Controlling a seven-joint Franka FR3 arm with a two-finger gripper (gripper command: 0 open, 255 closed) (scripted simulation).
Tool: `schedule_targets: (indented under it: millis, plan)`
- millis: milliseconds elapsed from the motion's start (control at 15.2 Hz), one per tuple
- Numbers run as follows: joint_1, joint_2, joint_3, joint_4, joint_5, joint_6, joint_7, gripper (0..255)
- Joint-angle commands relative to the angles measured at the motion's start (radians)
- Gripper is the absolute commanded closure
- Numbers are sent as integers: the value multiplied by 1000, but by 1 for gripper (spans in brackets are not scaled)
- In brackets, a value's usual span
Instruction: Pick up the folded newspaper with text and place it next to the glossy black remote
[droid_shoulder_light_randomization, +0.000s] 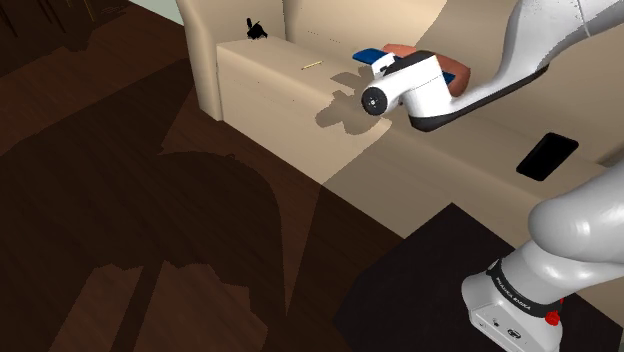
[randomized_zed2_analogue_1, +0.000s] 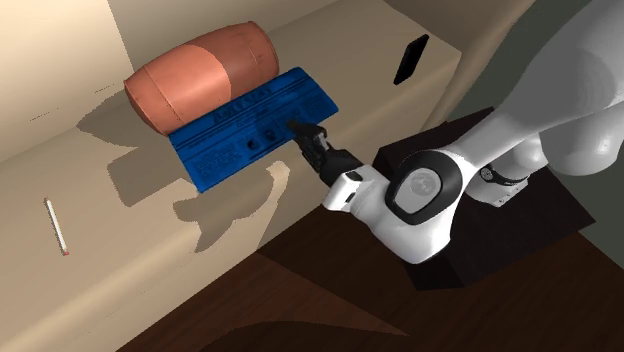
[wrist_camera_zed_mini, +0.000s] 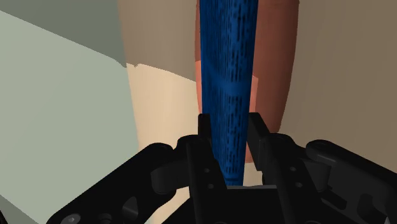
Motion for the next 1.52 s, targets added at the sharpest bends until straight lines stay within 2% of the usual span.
schedule_targets:
  millis: [0,594,1056,1452]
  plan:
    - [-5,-31,-1,-1,14,21,-21,255]
    - [-15,-125,-11,21,68,86,-113,255]
    - [-66,-384,-128,-211,27,306,-60,255]
    - [-104,-569,-263,-372,-93,472,-16,255]
